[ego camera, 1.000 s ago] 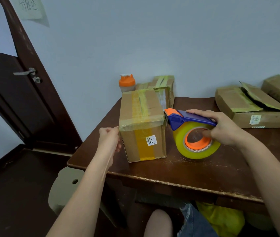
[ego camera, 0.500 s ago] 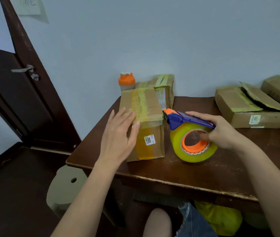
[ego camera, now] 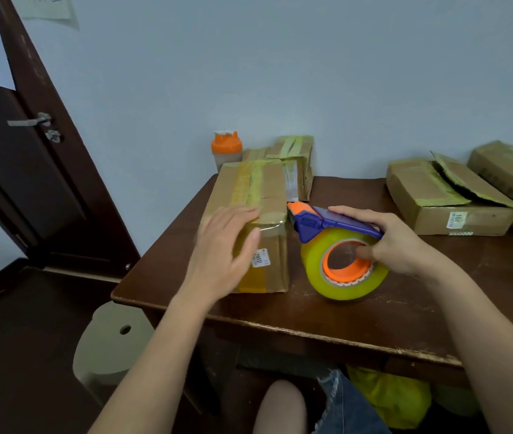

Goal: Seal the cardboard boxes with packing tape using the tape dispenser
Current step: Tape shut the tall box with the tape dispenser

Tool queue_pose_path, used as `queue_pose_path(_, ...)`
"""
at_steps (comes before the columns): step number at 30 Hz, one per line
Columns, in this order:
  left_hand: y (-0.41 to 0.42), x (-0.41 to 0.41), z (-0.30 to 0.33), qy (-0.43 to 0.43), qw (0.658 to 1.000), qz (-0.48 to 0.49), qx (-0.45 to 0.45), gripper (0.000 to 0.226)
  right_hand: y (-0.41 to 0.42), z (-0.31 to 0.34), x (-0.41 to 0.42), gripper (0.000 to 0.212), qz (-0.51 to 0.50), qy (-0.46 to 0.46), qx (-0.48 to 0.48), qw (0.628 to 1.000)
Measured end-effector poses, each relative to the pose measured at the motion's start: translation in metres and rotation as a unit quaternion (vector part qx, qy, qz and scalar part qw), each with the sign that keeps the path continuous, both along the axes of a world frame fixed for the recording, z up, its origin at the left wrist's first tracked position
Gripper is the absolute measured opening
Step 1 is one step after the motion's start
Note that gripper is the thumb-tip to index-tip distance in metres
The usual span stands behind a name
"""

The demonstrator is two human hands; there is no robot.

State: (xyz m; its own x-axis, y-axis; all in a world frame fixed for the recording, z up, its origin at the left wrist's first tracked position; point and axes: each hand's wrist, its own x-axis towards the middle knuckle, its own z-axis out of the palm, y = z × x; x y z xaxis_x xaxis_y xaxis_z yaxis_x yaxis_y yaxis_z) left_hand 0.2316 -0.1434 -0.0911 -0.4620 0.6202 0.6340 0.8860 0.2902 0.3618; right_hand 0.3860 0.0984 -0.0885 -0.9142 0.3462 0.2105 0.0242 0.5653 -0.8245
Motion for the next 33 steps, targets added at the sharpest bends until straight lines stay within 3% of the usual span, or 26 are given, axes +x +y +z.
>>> queue_pose_path(3,-0.014,-0.021,0.001,-0.034,0.998,0.004,0.051,0.038,-0.013,0.003,-0.008,0.083,0.040,-0.004,0.019,0.999)
queue_pose_path(8,-0.009,-0.025,0.002,-0.017,0.999,0.032,0.022,0.018,-0.022,-0.004,-0.016,0.077,0.067,0.009,0.012,0.998)
queue_pose_path(12,-0.002,-0.021,-0.005,-0.025,0.999,-0.027,0.040,0.044,-0.020,-0.007,-0.014,0.075,0.070,-0.014,0.045,0.996)
queue_pose_path(24,0.005,-0.025,-0.005,-0.065,0.993,-0.046,0.082,0.024,-0.018,-0.014,-0.028,0.074,0.102,-0.129,0.079,0.983)
queue_pose_path(27,0.006,-0.025,-0.004,-0.079,0.991,-0.054,0.090,0.022,-0.029,-0.011,-0.034,0.066,0.116,-0.064,0.040,0.990)
queue_pose_path(33,0.010,-0.025,-0.002,-0.092,0.989,-0.047,0.105,0.020,-0.038,-0.013,-0.033,0.091,0.147,0.001,0.021,0.989)
